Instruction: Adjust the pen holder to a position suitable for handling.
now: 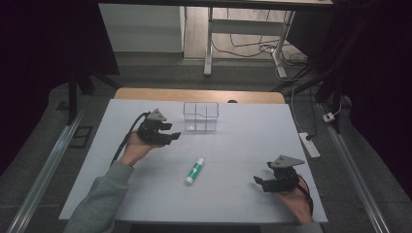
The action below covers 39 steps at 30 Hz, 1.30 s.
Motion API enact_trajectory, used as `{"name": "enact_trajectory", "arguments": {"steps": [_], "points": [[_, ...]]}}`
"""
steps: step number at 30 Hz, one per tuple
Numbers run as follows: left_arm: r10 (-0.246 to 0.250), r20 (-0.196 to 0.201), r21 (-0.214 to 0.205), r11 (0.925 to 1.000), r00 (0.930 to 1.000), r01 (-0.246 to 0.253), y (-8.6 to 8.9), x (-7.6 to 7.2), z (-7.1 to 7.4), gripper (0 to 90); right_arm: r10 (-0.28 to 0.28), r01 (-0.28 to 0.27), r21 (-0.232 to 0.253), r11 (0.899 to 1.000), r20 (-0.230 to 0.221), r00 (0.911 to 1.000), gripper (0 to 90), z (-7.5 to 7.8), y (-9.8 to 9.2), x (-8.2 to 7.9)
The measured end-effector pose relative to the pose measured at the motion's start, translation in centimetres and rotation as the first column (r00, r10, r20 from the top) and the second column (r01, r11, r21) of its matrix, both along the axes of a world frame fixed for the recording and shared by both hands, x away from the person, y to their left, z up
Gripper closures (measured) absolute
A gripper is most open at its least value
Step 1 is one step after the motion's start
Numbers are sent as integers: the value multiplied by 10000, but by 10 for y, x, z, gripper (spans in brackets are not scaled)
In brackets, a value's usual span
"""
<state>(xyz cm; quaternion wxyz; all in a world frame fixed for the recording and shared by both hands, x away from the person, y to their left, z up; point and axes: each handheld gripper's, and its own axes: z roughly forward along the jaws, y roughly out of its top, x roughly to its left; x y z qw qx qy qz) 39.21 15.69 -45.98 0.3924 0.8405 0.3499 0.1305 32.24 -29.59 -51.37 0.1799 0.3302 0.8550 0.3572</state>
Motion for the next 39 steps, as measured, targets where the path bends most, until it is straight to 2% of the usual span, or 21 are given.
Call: {"name": "enact_trajectory", "arguments": {"steps": [7, 13, 17, 24, 33, 39], "points": [[-249, -306, 11, 9997, 9992, 250, -6, -11, 0, 371, 55, -55, -14, 10000, 0, 10000, 197, 0, 1, -1], [-438, -416, 38, 9990, 9982, 440, -13, -18, -1, 342, 59, -59, -35, 10000, 12, 10000, 197, 0, 1, -1], [-580, -679, -41, 9983, 9960, 579, -17, -19, -3, 321, 71, -71, -24, 10000, 9, 10000, 198, 0, 1, -2], [-749, -1102, 195, 9968, 9911, 775, -26, -21, -10, 291, 107, -106, -79, 9999, 30, 9999, 198, 0, 1, -2], [-595, -1384, 101, 9981, 9886, 615, -31, -21, -12, 258, 111, -110, -118, 9999, 10, 9999, 198, 0, 1, -1], [-755, -1409, 16, 9971, 9871, 765, -37, -22, -12, 257, 100, -100, -115, 9999, 25, 9999, 199, 0, 2, -2]]}}
